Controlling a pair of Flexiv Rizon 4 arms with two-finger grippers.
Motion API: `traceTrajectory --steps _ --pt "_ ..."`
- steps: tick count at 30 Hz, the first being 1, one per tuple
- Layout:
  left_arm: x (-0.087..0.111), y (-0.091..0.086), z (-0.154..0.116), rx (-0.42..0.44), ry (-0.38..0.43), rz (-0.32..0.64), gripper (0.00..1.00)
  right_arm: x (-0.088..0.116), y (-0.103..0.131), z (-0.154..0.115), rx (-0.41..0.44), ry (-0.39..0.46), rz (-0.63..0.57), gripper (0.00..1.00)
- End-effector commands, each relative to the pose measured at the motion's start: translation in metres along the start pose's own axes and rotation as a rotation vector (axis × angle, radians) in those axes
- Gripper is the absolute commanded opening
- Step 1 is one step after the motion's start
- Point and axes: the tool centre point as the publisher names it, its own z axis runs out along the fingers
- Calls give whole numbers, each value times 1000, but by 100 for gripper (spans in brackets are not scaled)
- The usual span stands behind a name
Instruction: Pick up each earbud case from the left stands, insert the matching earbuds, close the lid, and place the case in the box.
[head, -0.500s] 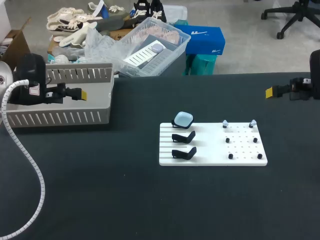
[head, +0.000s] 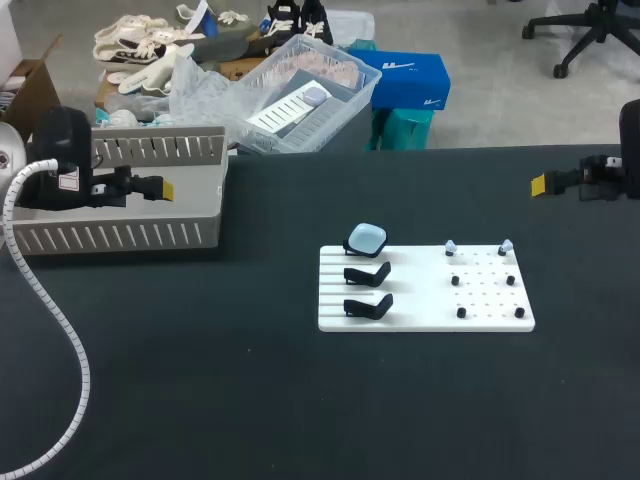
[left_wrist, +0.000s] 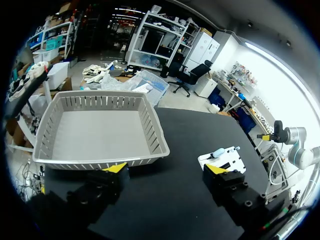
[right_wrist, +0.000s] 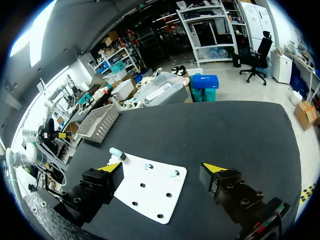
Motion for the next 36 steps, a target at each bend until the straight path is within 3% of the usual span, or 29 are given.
traceTrajectory --steps 1,21,24,36 --pt "0 0 0 0 0 0 100 0 0 0 0 0 0 100" --pt "0 0 0 0 0 0 100 0 0 0 0 0 0 100" --pt "1 -2 1 22 -1 34 100 0 0 0 0 0 0 100" --pt "-17 -23 0 266 -17 262 100 0 0 0 0 0 0 100"
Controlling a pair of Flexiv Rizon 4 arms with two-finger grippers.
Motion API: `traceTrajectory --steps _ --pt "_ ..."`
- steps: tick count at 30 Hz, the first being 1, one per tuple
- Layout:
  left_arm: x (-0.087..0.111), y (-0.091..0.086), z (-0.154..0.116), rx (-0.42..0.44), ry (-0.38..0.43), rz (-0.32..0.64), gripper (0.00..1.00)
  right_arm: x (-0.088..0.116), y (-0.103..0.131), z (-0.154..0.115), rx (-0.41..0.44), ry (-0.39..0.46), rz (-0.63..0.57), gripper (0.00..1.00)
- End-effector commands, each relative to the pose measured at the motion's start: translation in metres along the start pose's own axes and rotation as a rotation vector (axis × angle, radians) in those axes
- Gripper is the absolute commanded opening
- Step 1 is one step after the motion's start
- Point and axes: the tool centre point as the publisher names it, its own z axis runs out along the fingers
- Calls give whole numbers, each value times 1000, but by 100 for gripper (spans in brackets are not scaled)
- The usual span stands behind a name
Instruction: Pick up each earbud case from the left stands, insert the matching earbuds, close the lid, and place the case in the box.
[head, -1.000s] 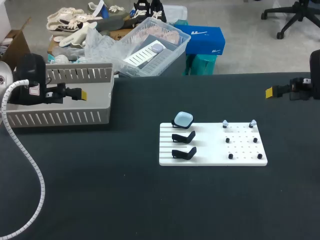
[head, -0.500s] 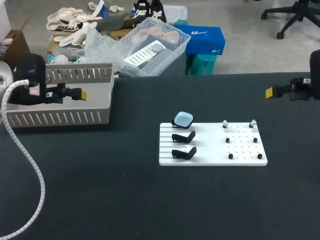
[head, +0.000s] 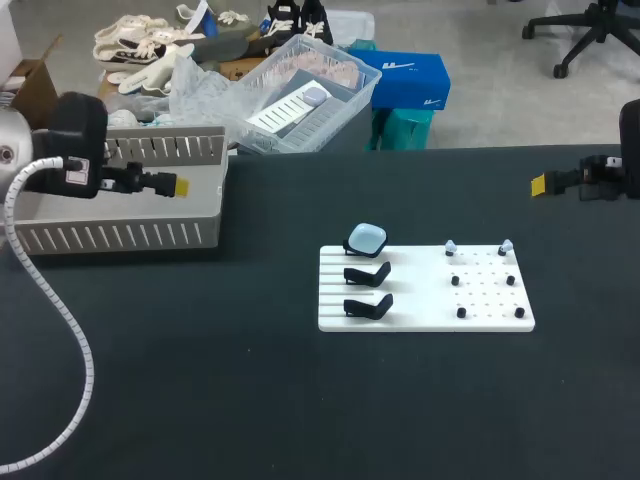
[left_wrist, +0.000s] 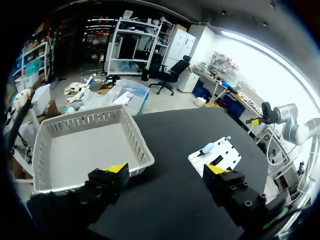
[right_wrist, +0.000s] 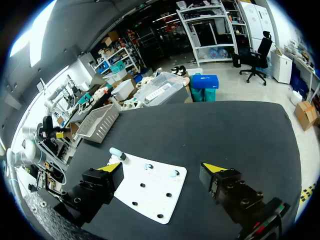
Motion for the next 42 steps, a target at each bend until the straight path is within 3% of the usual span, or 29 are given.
traceTrajectory --steps 1,8,15,19,32,42 --pt "-6 4 0 200 -29 78 100 0 0 0 0 0 0 100" --pt "-20 -4 4 366 21 256 100 0 0 0 0 0 0 100" --pt "-24 -14 26 402 19 482 100 0 0 0 0 0 0 100" --pt "-21 -24 41 465 11 603 100 0 0 0 0 0 0 100" --pt "-18 -53 71 583 7 747 100 0 0 0 0 0 0 100" --pt "-7 -69 94 581 -5 784 100 0 0 0 0 0 0 100"
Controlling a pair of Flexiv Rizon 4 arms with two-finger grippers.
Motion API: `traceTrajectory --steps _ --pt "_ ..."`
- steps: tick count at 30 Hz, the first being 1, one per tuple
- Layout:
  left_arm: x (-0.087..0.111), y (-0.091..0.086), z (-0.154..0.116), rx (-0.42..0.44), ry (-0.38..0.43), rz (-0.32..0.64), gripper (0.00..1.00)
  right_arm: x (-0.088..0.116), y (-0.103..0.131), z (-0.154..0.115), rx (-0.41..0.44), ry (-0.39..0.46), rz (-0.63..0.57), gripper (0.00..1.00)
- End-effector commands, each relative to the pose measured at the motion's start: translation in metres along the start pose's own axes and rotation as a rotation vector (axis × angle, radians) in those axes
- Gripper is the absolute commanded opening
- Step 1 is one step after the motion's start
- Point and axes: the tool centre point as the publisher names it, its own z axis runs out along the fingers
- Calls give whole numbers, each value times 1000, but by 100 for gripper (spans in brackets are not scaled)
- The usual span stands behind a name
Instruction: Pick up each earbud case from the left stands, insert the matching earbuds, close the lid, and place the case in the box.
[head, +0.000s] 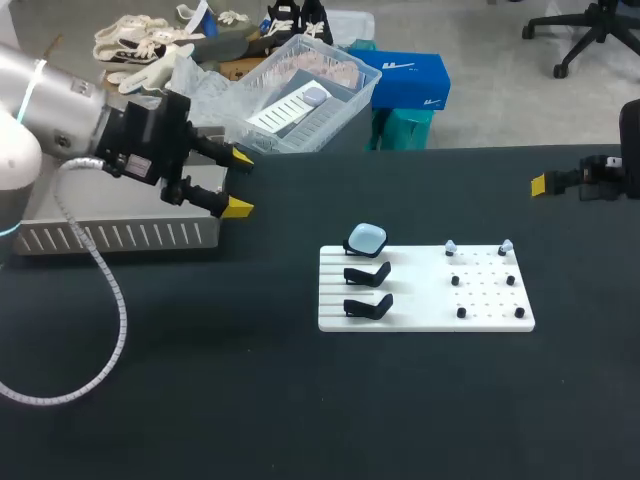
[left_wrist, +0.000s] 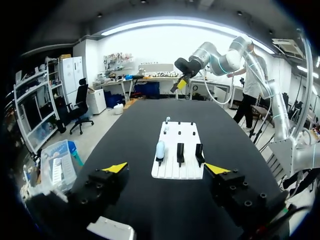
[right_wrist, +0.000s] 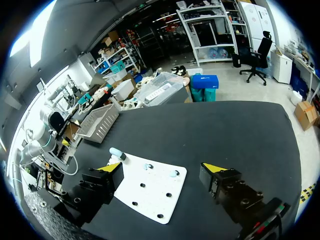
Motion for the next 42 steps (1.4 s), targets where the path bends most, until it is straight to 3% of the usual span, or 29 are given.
traceTrajectory --steps 1,9,21,27,28,30,32,33,35,38,39,42 --pt "4 3 15 1 -4 11 100 0 0 0 0 0 0 100" --pt "11 3 34 9 -20 34 100 0 0 0 0 0 0 100" --pt "8 3 73 89 -11 49 100 0 0 0 0 0 0 100" --pt "13 2 101 70 -9 64 100 0 0 0 0 0 0 100" --pt "14 3 105 68 -5 63 98 0 0 0 0 0 0 100" --pt "15 4 110 63 -2 64 82 0 0 0 0 0 0 100" --pt "15 5 114 62 2 65 78 0 0 0 0 0 0 100" --pt "15 6 116 61 2 65 71 0 0 0 0 0 0 100" --pt "16 7 118 54 3 57 46 0 0 0 0 0 0 100" --pt "18 8 123 22 -6 47 48 0 0 0 0 0 0 100" --pt "18 9 125 9 -12 44 57 0 0 0 0 0 0 100" --pt "20 13 132 -21 -20 38 40 0 0 0 0 0 0 100"
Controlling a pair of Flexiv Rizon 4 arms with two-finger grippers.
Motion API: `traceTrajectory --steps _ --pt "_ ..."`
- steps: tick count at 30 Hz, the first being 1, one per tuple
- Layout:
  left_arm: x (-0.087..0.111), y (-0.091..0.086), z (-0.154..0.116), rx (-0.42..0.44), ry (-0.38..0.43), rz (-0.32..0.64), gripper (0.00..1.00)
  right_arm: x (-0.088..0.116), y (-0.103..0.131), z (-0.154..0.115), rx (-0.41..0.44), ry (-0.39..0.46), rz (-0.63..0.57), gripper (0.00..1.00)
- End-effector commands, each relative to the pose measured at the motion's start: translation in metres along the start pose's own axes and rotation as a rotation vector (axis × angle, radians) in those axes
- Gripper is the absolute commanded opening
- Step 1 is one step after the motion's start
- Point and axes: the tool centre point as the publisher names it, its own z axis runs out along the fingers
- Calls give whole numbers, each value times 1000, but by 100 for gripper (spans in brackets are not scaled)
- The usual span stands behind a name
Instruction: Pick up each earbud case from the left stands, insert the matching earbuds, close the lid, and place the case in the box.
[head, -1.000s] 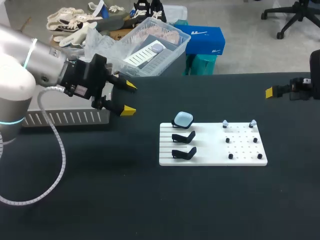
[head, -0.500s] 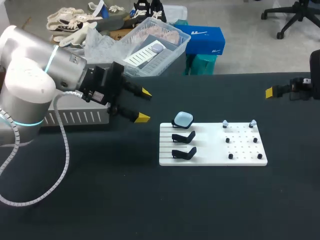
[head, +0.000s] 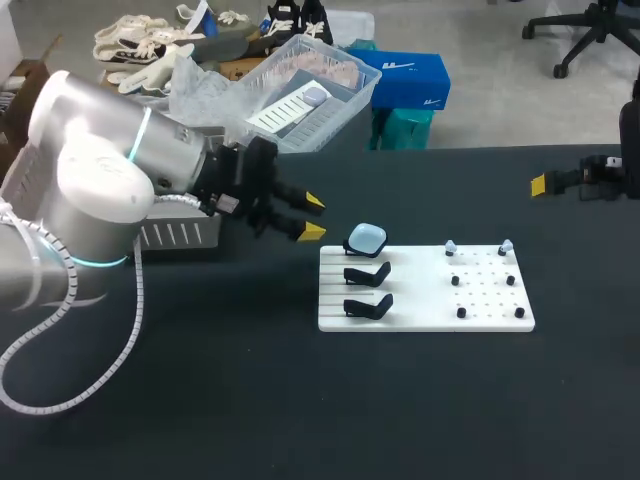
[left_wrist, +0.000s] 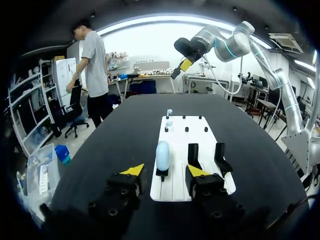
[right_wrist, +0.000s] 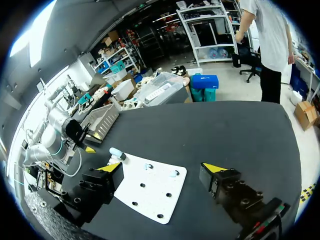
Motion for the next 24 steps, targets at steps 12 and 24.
traceTrajectory --steps 12,24 --pt "12 4 27 -63 -18 10 85 0 0 0 0 0 0 100" --pt "10 -1 38 -40 -30 17 77 0 0 0 0 0 0 100"
